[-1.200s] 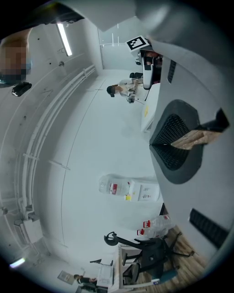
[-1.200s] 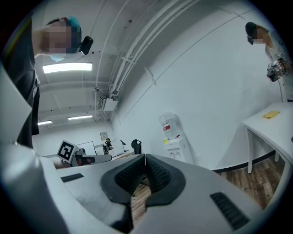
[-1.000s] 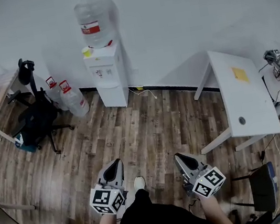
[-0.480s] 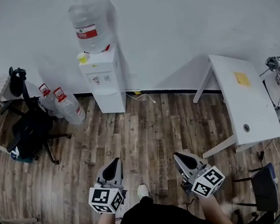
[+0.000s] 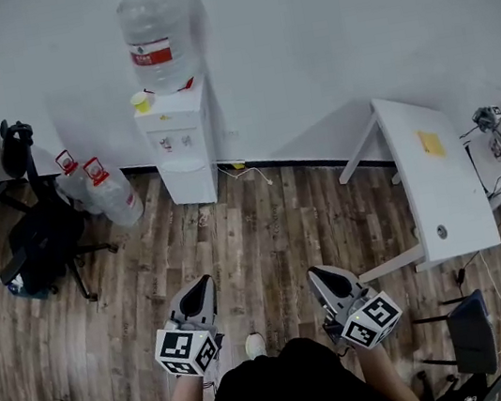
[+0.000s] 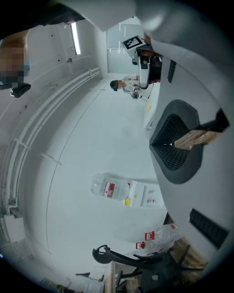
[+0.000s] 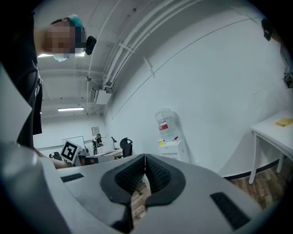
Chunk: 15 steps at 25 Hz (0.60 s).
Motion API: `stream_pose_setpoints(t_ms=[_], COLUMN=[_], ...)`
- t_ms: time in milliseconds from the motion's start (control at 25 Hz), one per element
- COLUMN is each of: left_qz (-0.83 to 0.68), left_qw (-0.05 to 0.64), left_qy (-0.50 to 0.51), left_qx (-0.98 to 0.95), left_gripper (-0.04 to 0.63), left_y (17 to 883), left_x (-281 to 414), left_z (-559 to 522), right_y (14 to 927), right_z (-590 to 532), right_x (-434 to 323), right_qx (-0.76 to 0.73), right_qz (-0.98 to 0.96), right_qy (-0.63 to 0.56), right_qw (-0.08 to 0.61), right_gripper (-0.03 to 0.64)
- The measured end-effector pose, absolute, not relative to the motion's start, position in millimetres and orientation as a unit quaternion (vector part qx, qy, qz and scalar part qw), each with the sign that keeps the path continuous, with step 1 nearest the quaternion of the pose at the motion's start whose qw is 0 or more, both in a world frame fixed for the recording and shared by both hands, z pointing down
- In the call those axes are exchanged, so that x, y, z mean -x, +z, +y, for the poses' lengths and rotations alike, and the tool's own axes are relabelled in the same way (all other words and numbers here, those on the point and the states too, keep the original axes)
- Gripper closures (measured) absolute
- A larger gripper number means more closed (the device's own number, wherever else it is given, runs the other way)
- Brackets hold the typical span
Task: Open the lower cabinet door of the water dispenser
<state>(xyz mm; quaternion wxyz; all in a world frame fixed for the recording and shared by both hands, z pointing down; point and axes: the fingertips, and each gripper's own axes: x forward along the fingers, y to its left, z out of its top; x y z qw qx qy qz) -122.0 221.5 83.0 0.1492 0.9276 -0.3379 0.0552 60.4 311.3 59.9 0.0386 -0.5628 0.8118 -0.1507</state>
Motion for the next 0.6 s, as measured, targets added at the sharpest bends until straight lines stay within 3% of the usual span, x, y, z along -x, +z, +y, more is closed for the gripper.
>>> stream_pose_setpoints(t_ms=[600], left_qz=[-0.375], left_qw=[0.172], left_qy=[0.043], left_qx=[-0.91], left_gripper=[0.581], left_y=[97.4], left_x=[150.2], left_z=[184.3], right_y=[58.5], right_z=[254.6], right_x=[-46.4], right_qx=[0.539], right_qz=[0.828], right_qy=[-0.152], right_qw=[0.021], right_gripper=[0.594])
